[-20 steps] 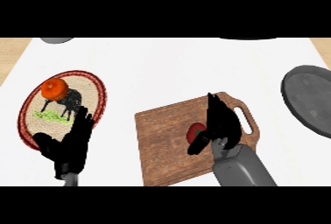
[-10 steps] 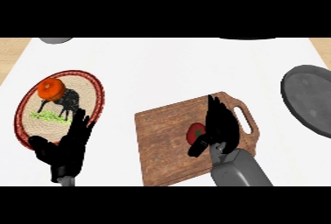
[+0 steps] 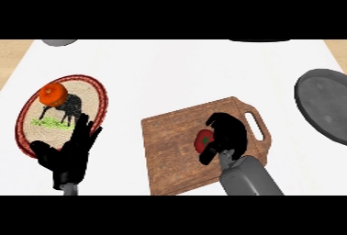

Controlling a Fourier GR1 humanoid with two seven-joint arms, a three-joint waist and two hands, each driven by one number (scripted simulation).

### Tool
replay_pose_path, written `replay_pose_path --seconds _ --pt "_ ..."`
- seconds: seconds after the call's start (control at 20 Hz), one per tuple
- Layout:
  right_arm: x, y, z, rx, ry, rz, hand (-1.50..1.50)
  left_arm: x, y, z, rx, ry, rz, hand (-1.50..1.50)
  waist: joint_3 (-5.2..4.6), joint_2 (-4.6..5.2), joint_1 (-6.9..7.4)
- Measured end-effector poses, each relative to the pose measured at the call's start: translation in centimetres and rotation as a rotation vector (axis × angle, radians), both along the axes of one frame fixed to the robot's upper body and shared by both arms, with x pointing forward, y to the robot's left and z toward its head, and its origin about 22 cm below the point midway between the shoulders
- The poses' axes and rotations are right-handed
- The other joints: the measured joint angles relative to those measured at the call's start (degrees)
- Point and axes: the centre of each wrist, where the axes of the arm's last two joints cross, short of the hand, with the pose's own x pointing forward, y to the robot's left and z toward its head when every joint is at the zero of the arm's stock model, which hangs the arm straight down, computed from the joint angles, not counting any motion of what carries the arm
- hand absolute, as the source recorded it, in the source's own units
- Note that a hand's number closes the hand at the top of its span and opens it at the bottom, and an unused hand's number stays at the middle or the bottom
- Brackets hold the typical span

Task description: Pick the tomato from the cutting board and place it in the pan

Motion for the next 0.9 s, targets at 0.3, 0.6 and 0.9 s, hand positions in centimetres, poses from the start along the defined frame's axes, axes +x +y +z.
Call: replay_pose_path --seconds 0.3,0.6,0.9 --pt "0.1 0.4 -0.5 -0.028 -0.033 0.007 1.5 -0.2 -0.1 0.3 -0.007 0.008 0.004 0.0 -0.21 -0.05 -0.04" --pt "-2.5 -1.3 -0.5 -0.049 -0.043 0.23 1.5 -0.5 0.1 0.2 0.0 0.013 0.014 0.0 -0.15 -0.15 -0.72" --pt "-6.5 -6.2 -0.6 -0.087 -0.082 0.494 1.5 -0.6 0.2 0.2 -0.001 0.012 0.026 0.0 -0.08 -0.06 -1.08"
